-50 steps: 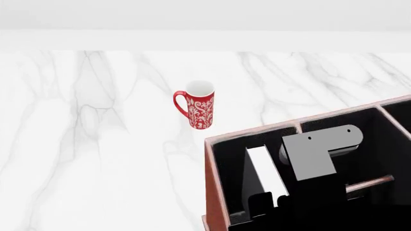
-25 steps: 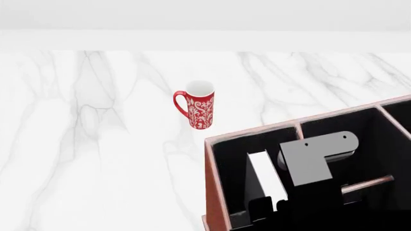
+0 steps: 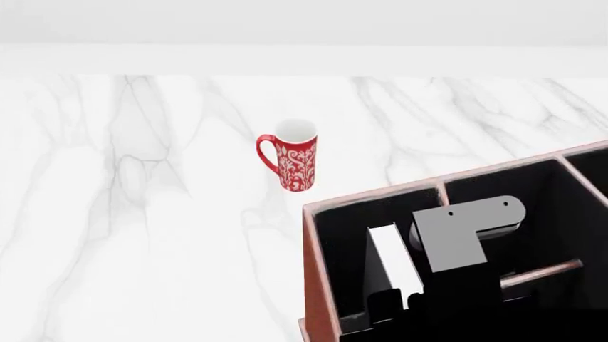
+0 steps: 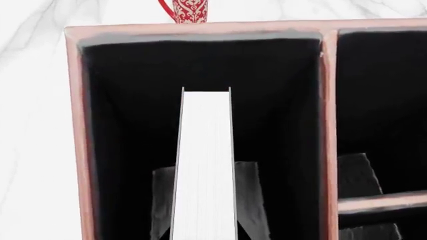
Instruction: Pick up the book and place it in the left compartment of the caddy.
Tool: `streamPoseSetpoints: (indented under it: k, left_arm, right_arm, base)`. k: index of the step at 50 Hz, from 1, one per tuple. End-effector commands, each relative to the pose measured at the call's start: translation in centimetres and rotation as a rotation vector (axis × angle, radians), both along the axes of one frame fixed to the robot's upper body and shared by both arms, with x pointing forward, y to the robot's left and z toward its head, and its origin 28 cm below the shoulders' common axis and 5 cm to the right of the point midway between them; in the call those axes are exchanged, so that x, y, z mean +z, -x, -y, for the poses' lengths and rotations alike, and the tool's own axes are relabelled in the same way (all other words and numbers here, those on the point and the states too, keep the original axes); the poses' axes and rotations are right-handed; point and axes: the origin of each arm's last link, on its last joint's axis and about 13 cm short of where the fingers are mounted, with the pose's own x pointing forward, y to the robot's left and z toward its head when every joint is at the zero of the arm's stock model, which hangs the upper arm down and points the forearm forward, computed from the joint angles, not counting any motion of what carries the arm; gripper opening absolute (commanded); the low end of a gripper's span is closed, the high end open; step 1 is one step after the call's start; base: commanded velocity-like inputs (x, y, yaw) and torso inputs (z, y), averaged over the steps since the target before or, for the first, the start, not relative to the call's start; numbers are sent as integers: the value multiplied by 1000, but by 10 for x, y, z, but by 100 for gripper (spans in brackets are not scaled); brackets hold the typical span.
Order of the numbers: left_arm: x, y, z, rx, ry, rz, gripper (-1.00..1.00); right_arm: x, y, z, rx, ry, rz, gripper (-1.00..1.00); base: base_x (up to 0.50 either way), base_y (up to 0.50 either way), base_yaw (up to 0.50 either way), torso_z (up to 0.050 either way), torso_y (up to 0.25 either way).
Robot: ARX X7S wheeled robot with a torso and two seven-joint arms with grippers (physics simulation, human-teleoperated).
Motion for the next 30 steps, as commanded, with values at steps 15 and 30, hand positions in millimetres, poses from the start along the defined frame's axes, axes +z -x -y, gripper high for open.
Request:
streamPoseSetpoints:
  k: [15,30]
  left_arm:
    - [0,1,1,-4,-5,2,100]
    - [0,1,1,-4,-7,3,100]
  right_arm:
    - [-6,-5,5,-21,14,23,-100]
    - [-10,-1,2,-8,-7,28,-100]
  base:
    - [0,0,0,0,1]
    - [0,0,0,1,1]
